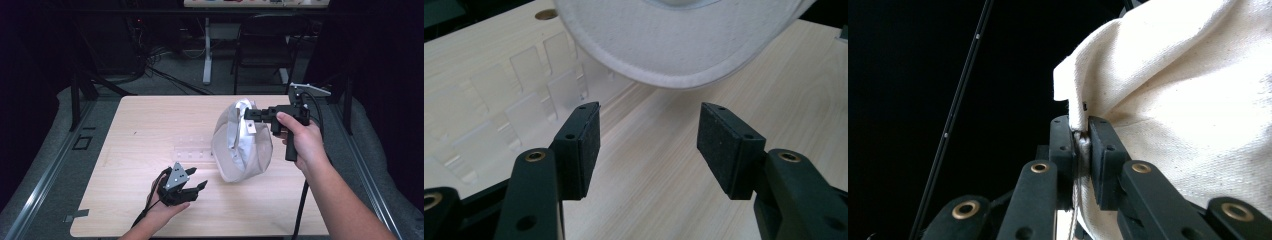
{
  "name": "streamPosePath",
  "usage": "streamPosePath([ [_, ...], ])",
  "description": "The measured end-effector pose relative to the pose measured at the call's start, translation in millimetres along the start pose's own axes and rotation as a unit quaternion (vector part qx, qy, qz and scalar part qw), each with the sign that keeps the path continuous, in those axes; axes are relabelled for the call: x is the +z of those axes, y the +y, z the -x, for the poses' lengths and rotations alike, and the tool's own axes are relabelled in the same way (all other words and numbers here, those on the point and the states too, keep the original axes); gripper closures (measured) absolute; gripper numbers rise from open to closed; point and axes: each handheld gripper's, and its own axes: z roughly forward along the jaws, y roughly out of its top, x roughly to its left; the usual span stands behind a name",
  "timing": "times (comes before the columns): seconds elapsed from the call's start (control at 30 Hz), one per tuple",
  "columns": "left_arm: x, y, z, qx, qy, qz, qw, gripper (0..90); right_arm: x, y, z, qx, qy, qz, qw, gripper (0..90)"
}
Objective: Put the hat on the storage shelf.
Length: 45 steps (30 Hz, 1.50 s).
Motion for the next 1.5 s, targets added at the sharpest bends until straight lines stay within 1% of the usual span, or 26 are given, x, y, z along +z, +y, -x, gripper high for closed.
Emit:
streamPosePath([
  [0.03, 0.5, 1.9, 0.5, 0.000, -0.004, 0.002, 1.0000, 44.6, 0.9, 1.3, -0.7, -0.003, -0.001, 0.001, 1.0000, 82.1],
  [0.07, 1.3, 4.3, 1.4, 0.000, -0.006, 0.004, 1.0000, 45.0, 2.3, 2.3, -1.8, 0.000, 0.000, 0.005, 1.0000, 82.1],
  [0.13, 2.8, 8.2, 3.3, 0.004, -0.004, 0.009, 0.9999, 45.1, 4.6, 4.8, -2.9, -0.002, -0.003, 0.004, 1.0000, 82.1],
  [0.27, 5.5, 17.1, 6.7, 0.009, -0.003, 0.014, 0.9998, 45.1, 10.4, 9.8, -6.3, -0.006, -0.001, 0.010, 0.9999, 82.1],
  [0.43, 12.4, 28.6, 11.2, 0.009, -0.004, 0.015, 0.9998, 45.2, 16.6, 14.9, -10.2, -0.006, 0.002, 0.013, 0.9999, 82.1],
  [0.53, 19.9, 34.6, 15.1, 0.014, 0.001, 0.003, 0.9999, 45.5, 20.1, 17.4, -11.0, -0.003, 0.003, 0.016, 0.9999, 82.1],
  [0.57, 22.4, 35.6, 16.4, 0.016, -0.001, 0.001, 0.9999, 45.4, 21.0, 18.3, -11.0, -0.002, 0.003, 0.016, 0.9999, 82.1],
  [0.63, 28.5, 37.7, 21.5, 0.027, 0.000, -0.007, 0.9996, 45.4, 22.6, 19.8, -10.7, -0.002, 0.003, 0.018, 0.9998, 82.1],
  [0.73, 36.6, 40.1, 27.4, 0.040, 0.011, -0.012, 0.9991, 45.4, 24.1, 21.3, -11.4, 0.000, 0.004, 0.021, 0.9998, 82.0],
  [0.8, 42.1, 41.7, 29.6, 0.041, 0.021, -0.012, 0.9989, 45.4, 24.9, 21.8, -11.8, -0.001, 0.004, 0.022, 0.9997, 82.0],
  [0.83, 44.6, 42.6, 29.9, 0.044, 0.026, -0.017, 0.9986, 45.9, 25.0, 22.1, -11.8, -0.002, 0.004, 0.021, 0.9998, 82.0],
  [0.87, 47.7, 43.1, 30.2, 0.041, 0.031, -0.021, 0.9984, 47.4, 25.3, 22.0, -11.9, -0.001, 0.003, 0.023, 0.9997, 82.0],
  [0.97, 52.2, 43.9, 29.7, 0.042, 0.048, -0.031, 0.9975, 52.8, 25.0, 22.2, -11.7, -0.002, 0.003, 0.022, 0.9997, 82.0],
  [1.0, 53.9, 43.9, 29.0, 0.038, 0.050, -0.032, 0.9975, 54.7, 24.8, 22.2, -11.8, -0.002, 0.003, 0.023, 0.9997, 82.0],
  [1.1, 55.3, 44.3, 27.1, 0.034, 0.051, -0.032, 0.9976, 58.9, 24.2, 22.1, -11.6, -0.002, 0.003, 0.024, 0.9997, 82.0],
  [1.17, 54.9, 44.6, 26.3, 0.036, 0.053, -0.031, 0.9974, 63.2, 23.6, 21.9, -11.2, -0.004, 0.004, 0.023, 0.9997, 82.0],
  [1.27, 53.3, 44.9, 24.2, 0.037, 0.058, -0.029, 0.9972, 66.2, 24.1, 21.4, -11.9, -0.002, 0.005, 0.026, 0.9996, 82.0],
  [1.4, 51.0, 45.1, 17.6, 0.035, 0.055, -0.030, 0.9974, 70.1, 26.1, 20.8, -12.5, -0.002, 0.007, 0.026, 0.9996, 82.0],
  [1.5, 49.0, 44.9, 9.1, 0.026, 0.045, -0.030, 0.9982, 72.0, 27.5, 20.8, -12.5, -0.005, 0.008, 0.023, 0.9997, 81.9],
])
